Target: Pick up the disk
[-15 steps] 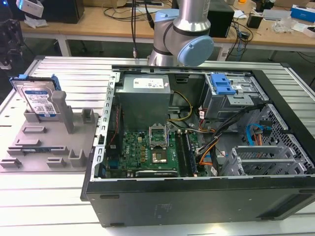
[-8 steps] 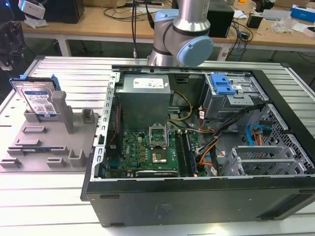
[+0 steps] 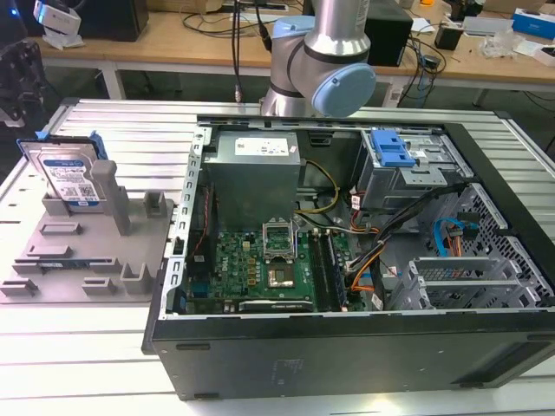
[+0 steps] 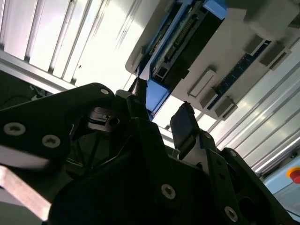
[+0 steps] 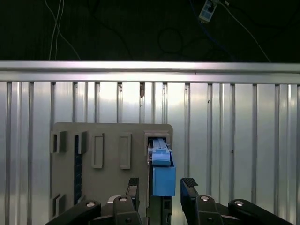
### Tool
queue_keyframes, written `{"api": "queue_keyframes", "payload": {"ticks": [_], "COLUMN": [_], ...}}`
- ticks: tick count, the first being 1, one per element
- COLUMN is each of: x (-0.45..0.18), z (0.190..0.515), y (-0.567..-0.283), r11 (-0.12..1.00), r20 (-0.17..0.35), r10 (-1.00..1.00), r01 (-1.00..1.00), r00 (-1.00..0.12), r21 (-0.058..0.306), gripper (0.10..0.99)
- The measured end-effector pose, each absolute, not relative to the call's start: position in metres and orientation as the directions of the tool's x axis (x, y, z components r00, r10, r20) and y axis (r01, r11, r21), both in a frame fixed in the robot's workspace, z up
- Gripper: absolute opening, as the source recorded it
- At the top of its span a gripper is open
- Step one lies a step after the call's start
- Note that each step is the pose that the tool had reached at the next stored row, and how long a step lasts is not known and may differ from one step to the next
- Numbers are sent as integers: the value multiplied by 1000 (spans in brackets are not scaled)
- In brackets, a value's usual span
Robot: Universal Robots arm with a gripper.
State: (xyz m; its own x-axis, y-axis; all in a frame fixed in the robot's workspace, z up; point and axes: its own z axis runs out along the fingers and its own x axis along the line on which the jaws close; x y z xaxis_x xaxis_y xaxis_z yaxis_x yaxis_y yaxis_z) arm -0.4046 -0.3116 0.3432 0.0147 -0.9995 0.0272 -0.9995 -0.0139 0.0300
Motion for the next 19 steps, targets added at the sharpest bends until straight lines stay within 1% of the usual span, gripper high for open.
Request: {"api": "queue_keyframes", "payload": {"ticks": [19], "x": [-405], "z": [324], "y": [-312], "r11": [-14], "r20": [27], "r10": [-1000], "r01": [-999], "r00": [15], "r21": [30], "gripper": [482]}}
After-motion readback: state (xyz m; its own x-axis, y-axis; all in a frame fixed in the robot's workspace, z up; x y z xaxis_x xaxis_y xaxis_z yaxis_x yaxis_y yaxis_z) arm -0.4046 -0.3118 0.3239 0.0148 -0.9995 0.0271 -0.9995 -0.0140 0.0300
